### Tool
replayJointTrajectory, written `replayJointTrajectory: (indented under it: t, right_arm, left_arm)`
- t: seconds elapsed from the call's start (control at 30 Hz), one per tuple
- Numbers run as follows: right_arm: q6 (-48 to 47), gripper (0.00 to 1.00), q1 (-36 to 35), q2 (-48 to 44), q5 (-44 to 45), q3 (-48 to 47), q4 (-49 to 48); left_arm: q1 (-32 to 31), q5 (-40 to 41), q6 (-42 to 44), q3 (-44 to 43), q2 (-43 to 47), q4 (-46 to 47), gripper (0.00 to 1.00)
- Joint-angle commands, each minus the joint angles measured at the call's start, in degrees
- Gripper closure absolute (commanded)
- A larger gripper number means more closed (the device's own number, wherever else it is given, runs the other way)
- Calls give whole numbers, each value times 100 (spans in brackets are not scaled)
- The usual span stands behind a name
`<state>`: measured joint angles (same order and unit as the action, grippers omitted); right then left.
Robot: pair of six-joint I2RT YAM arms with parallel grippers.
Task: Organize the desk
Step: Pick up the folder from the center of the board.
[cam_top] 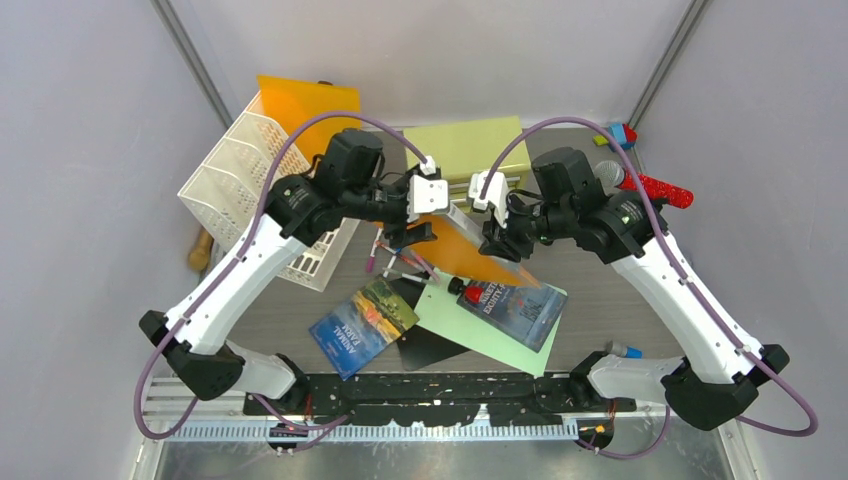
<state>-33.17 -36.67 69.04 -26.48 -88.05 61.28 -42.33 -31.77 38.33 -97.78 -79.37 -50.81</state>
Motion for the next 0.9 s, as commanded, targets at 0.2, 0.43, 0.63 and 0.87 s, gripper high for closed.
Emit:
replayJointTrajectory:
  t: [0.2,0.43,0.63,0.87]
  right_arm:
    - [282,100,-34,-41,16,-369,-704]
    - [413,99,-33,-13,312,-622,-744]
    - [886,68,-33,53,910,-743,-1062]
    - [1923,26,-18,14,1846,-769,-1619]
  left_arm:
    - [-65,-213,-78,396,333,388,93]
    - [-65,725,-583,209,402,955,100]
    - [-65,1935,-665,-102,360,1112,100]
    - [-65,3033,-497,-611,521,1038,100]
